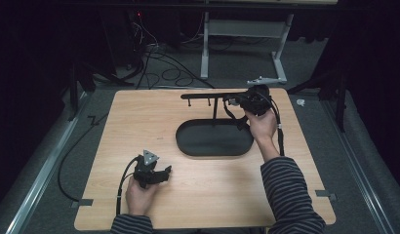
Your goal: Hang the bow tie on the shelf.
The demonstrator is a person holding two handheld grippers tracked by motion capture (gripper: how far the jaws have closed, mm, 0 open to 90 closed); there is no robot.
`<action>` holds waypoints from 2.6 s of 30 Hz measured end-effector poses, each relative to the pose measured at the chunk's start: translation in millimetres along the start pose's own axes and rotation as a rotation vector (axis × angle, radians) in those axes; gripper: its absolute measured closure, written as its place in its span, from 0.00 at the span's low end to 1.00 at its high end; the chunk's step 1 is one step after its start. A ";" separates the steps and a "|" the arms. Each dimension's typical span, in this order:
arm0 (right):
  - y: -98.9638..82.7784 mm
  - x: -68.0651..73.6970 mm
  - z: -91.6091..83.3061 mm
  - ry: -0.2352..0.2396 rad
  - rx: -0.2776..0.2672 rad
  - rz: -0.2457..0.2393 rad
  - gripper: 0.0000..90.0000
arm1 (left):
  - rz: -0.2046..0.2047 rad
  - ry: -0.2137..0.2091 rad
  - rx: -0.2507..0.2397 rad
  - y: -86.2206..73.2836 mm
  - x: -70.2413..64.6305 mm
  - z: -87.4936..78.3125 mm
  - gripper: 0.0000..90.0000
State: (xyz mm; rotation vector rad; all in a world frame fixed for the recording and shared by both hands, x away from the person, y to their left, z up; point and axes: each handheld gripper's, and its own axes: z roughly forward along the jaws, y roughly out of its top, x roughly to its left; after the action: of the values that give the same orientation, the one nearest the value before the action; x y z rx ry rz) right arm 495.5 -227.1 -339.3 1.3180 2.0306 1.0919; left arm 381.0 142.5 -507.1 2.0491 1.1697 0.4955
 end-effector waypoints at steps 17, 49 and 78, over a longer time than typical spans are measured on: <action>-3.1 2.6 1.0 -0.028 0.031 -0.029 0.84 | 0.001 -0.001 0.000 0.0 0.0 0.0 0.30; -25.7 -18.0 -45.2 0.011 -0.082 0.042 0.78 | 0.000 0.000 0.000 0.0 0.0 0.0 0.30; -66.5 -18.0 -91.5 0.110 -0.178 0.065 0.73 | -0.002 0.001 -0.001 0.0 0.1 0.0 0.31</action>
State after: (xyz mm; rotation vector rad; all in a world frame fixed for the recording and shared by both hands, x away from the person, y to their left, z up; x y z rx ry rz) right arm 400.5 -290.9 -342.8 1.2650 1.9276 1.3683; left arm 381.0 142.5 -507.1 2.0468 1.1708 0.4961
